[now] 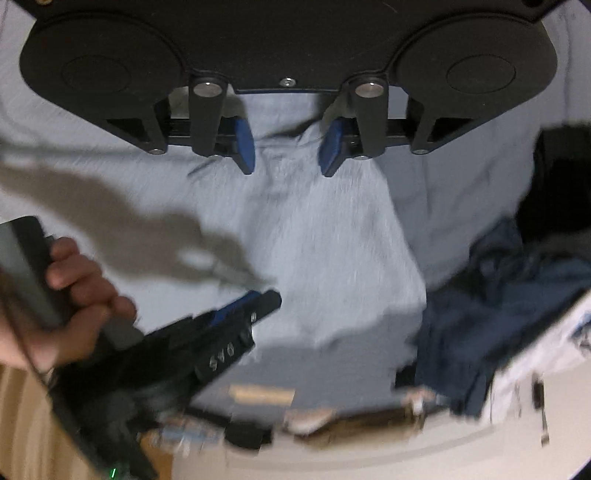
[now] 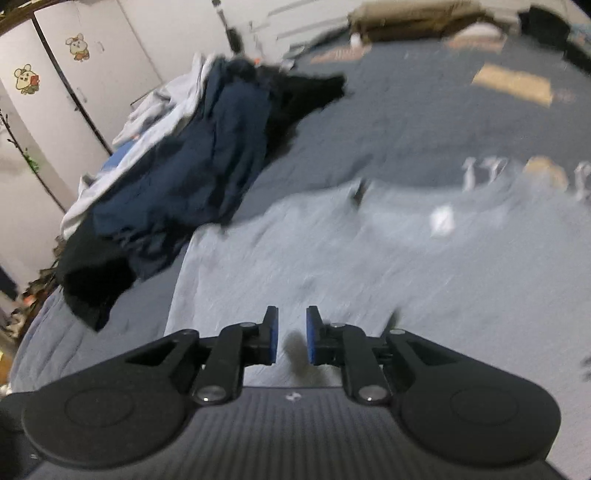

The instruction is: Fold clothes

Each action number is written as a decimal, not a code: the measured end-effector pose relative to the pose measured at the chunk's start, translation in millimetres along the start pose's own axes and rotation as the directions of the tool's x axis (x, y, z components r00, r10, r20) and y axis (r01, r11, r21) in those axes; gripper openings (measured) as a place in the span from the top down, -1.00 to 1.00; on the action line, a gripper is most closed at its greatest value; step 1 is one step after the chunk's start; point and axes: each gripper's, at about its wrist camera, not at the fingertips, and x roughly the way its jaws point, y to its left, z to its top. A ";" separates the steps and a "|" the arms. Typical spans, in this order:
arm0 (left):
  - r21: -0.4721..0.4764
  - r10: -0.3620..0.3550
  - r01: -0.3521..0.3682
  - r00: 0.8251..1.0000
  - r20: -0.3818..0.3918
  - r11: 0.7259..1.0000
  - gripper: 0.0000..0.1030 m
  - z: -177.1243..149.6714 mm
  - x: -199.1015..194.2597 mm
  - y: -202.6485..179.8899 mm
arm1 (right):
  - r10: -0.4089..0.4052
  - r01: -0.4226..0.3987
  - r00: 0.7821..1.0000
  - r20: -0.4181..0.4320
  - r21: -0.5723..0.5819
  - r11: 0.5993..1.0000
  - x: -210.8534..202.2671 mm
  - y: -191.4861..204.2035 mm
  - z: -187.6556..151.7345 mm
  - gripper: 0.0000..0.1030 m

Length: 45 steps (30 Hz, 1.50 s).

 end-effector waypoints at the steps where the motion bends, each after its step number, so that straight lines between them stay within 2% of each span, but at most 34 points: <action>1: -0.007 0.002 -0.002 1.000 -0.013 1.000 0.26 -2.0 3.1 1.0 | -0.003 0.003 1.000 -0.016 0.000 1.000 6.3 -0.1 -3.5 0.71; 4: -0.066 -0.018 0.017 1.000 -0.019 0.998 0.26 -0.7 -0.3 7.3 | -0.022 0.022 0.999 -0.037 -0.015 1.000 19.1 -4.8 -8.3 0.71; 7: -0.135 -0.082 0.085 0.996 0.030 0.987 0.23 5.1 -16.3 19.3 | -0.022 0.023 1.000 -0.020 0.010 1.000 12.9 -8.4 -6.3 0.69; 8: -0.157 -0.101 0.108 0.993 0.055 0.982 0.09 7.0 -23.1 23.3 | -0.023 0.023 1.000 -0.005 0.028 0.999 6.6 -9.5 -4.6 0.68; 9: -0.174 -0.097 0.109 0.992 0.077 0.979 -0.18 8.6 -27.9 25.4 | -0.025 0.024 1.000 0.012 0.043 0.999 -0.2 -10.3 -3.2 0.66; 10: -0.190 -0.091 0.109 0.991 0.098 0.976 -0.26 10.3 -32.7 27.4 | -0.031 0.030 0.999 0.035 0.047 0.998 -8.8 -10.1 -3.4 0.63; 14: -0.242 -0.102 0.139 0.982 0.157 0.960 -0.28 14.1 -42.3 33.0 | -0.057 0.048 0.993 0.106 0.084 0.995 -44.4 -14.0 -10.1 0.28; 17: -0.251 -0.095 0.139 0.979 0.179 0.958 -0.28 14.1 -49.1 22.8 | -0.090 0.074 0.985 0.145 0.111 0.991 -72.4 -16.8 -22.7 0.11; 20: -0.249 -0.100 0.139 0.981 0.165 0.959 -0.28 18.9 -44.0 15.4 | -0.149 0.131 0.971 0.186 0.107 0.986 -99.0 -15.8 -37.6 0.03; 24: -0.262 -0.100 0.143 0.980 0.172 0.954 -0.37 23.0 -43.8 7.3 | -0.223 0.214 0.954 0.200 0.070 0.974 -125.8 -13.3 -49.2 0.00; 29: -0.276 -0.113 0.165 0.974 0.194 0.947 -0.39 26.7 -44.1 -4.5 | -0.271 0.272 0.938 0.218 0.027 0.962 -156.5 -11.8 -61.9 0.00; 33: -0.306 -0.119 0.176 0.973 0.198 0.936 -0.41 26.2 -44.1 -15.1 | -0.298 0.280 0.921 0.251 0.105 0.954 -174.1 -31.4 -74.0 0.00; 37: -0.303 -0.116 0.177 0.971 0.209 0.937 -0.42 28.6 -46.1 -30.7 | -0.304 0.257 0.921 0.244 0.206 0.944 -179.0 -59.0 -80.1 0.00; 41: -0.246 -0.117 0.164 0.974 0.195 0.955 -0.50 26.0 -43.7 -50.3 | -0.352 0.306 0.906 0.233 0.212 0.928 -188.6 -78.4 -81.2 0.00; 45: -0.183 -0.163 0.196 0.970 0.181 0.963 -0.50 21.4 -40.9 -67.9 | -0.383 0.326 0.895 0.229 0.251 0.911 -198.6 -101.2 -87.8 0.00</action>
